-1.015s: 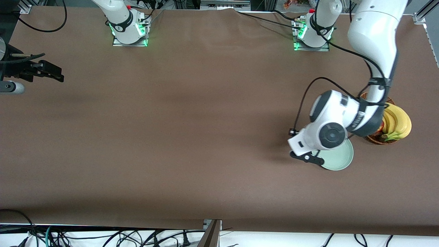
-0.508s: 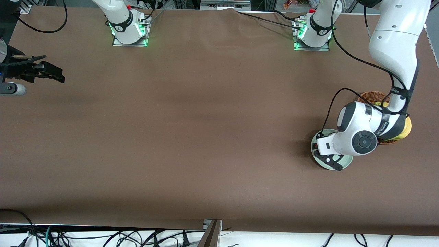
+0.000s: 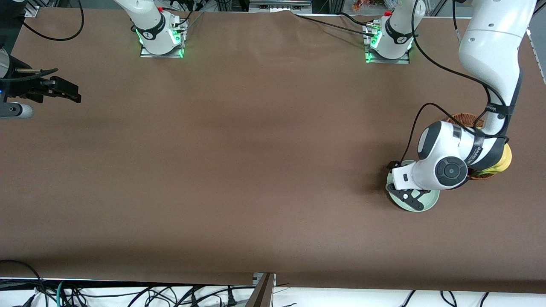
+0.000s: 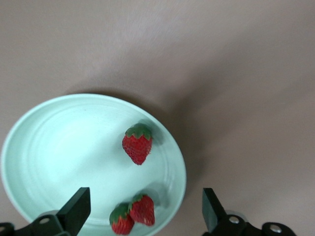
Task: Collect all strawberries into plate
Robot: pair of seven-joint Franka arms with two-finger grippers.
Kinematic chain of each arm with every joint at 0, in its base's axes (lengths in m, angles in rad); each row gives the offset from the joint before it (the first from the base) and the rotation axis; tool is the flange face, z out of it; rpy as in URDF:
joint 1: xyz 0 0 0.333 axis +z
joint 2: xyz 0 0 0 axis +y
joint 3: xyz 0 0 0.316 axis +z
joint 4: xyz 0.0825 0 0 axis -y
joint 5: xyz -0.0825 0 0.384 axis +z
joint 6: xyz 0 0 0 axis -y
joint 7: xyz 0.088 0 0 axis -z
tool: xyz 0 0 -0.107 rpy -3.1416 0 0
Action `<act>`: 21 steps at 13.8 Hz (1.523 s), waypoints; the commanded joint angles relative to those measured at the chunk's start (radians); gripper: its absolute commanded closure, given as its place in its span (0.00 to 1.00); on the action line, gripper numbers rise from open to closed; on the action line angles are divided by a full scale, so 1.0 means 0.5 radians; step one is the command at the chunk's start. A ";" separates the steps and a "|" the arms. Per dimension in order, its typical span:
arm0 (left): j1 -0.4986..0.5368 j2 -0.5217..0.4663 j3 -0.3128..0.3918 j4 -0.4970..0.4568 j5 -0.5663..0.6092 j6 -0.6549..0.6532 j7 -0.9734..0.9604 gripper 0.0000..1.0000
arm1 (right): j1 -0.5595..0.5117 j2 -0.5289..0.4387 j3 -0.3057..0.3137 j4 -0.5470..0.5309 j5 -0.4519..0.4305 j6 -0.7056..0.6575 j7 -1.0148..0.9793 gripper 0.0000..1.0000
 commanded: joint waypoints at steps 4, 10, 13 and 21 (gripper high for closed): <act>-0.017 -0.502 -0.225 -0.027 -0.115 -0.591 -0.713 0.00 | -0.011 -0.002 0.007 0.015 0.031 -0.009 -0.006 0.00; -0.026 -0.766 -0.220 0.359 -0.143 -0.951 -0.926 0.00 | -0.011 -0.002 0.010 0.015 0.031 -0.002 -0.009 0.00; -0.091 -1.158 0.203 0.000 -0.575 -0.593 -0.914 0.00 | -0.011 0.004 0.010 0.018 0.031 -0.005 -0.006 0.00; -0.318 -1.362 0.517 -0.294 -0.613 -0.496 -0.911 0.00 | -0.014 0.014 0.010 0.021 0.031 0.010 -0.003 0.00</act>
